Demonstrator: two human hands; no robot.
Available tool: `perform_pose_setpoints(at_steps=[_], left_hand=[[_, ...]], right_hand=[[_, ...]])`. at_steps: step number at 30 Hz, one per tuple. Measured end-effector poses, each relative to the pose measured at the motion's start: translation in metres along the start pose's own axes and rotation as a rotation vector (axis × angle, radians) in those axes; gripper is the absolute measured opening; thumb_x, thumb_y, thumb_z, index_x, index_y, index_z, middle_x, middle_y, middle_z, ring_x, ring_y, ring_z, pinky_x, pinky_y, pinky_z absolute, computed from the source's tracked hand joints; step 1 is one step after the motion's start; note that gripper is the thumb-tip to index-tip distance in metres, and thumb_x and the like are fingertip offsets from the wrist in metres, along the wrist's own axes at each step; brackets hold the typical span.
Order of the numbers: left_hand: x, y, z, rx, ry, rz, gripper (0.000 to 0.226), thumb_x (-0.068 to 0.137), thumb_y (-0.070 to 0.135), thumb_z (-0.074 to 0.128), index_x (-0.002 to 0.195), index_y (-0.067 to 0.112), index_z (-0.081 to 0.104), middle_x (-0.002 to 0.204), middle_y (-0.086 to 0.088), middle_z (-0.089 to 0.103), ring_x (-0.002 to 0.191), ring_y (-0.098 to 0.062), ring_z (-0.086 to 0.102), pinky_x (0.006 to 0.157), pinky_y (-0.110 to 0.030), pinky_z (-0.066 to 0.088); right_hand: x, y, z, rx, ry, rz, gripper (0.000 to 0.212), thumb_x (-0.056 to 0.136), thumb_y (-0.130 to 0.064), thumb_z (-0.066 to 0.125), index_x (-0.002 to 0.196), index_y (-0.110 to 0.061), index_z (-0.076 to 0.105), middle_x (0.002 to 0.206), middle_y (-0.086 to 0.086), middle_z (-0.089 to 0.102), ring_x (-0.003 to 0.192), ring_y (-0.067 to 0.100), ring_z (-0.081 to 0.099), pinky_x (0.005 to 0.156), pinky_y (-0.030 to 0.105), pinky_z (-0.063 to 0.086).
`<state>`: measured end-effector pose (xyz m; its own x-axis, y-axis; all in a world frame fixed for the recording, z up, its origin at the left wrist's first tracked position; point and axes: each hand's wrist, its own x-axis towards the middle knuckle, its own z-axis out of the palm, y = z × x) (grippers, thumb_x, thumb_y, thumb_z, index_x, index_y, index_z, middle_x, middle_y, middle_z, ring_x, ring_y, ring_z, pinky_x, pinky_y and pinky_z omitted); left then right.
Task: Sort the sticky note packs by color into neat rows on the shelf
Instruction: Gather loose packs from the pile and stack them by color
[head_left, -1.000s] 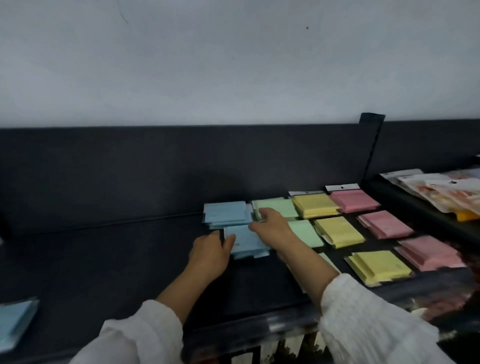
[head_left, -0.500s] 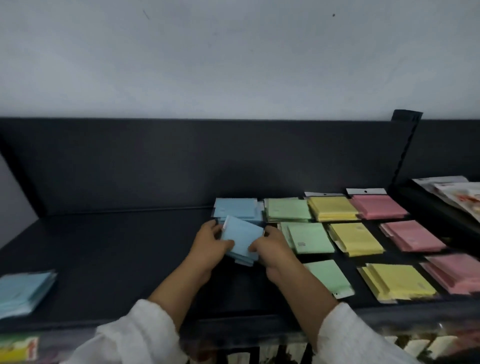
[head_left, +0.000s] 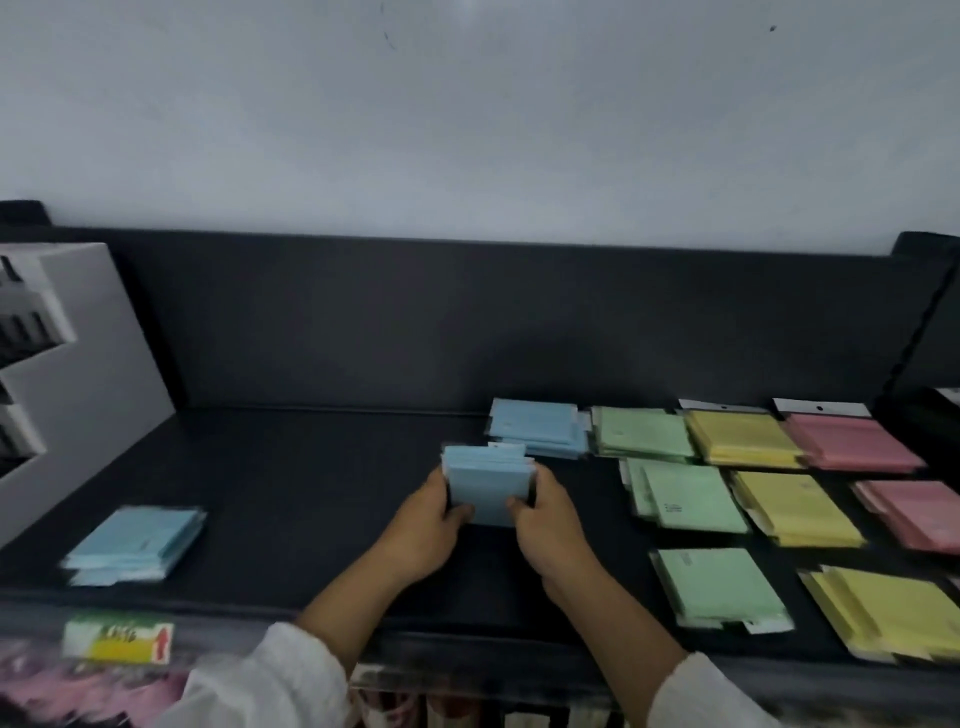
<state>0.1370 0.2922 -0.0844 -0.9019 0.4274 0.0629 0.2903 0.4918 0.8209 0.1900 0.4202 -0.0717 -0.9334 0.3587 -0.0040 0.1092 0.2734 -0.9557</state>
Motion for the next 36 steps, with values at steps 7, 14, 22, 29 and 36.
perform_pose_setpoints(at_steps=[7,14,22,29,36], left_hand=[[-0.003,0.006,-0.021,0.071,-0.009,-0.003,0.044,0.097,0.019,0.045,0.139,0.016,0.032,0.133,-0.005,0.049,0.106,-0.007,0.044,0.088,-0.016,0.035],[-0.015,-0.005,-0.093,0.176,0.050,0.031,0.035,0.096,0.022,0.047,0.129,0.011,0.043,0.124,-0.006,0.055,0.100,-0.009,0.049,0.082,-0.018,0.038],[-0.019,-0.072,-0.210,0.083,-0.019,-0.104,0.028,0.090,0.023,0.057,0.117,0.015,0.055,0.111,0.000,0.062,0.099,-0.014,0.059,0.083,-0.026,0.048],[-0.014,-0.121,-0.263,-0.211,-0.012,-0.233,0.021,0.090,0.017,0.057,0.110,0.011,0.061,0.104,-0.004,0.068,0.094,-0.018,0.064,0.085,-0.030,0.050],[-0.008,-0.155,-0.272,-0.068,-0.076,-0.306,0.023,0.090,0.028,0.053,0.101,0.009,0.063,0.098,-0.006,0.065,0.085,-0.017,0.061,0.071,-0.025,0.047]], right_hand=[[0.003,-0.013,0.012,0.011,-0.017,0.011,0.039,0.094,-0.006,0.045,0.132,-0.016,0.041,0.125,0.006,0.053,0.105,0.014,0.049,0.089,0.026,0.040],[0.005,-0.041,0.059,0.046,-0.085,-0.053,0.028,0.094,-0.010,0.050,0.120,-0.020,0.048,0.112,-0.002,0.057,0.097,0.010,0.054,0.088,0.028,0.045],[0.012,-0.078,0.168,0.263,-0.217,0.045,0.027,0.089,-0.006,0.057,0.115,-0.014,0.057,0.109,0.003,0.066,0.098,0.016,0.064,0.085,0.034,0.054],[0.028,-0.095,0.245,0.268,-0.184,0.159,0.024,0.087,-0.014,0.061,0.110,-0.007,0.061,0.102,0.009,0.070,0.091,0.022,0.068,0.079,0.035,0.057],[0.041,-0.086,0.278,0.042,-0.073,0.262,0.014,0.079,-0.019,0.070,0.084,-0.006,0.068,0.093,0.013,0.071,0.084,0.024,0.069,0.081,0.041,0.057]])
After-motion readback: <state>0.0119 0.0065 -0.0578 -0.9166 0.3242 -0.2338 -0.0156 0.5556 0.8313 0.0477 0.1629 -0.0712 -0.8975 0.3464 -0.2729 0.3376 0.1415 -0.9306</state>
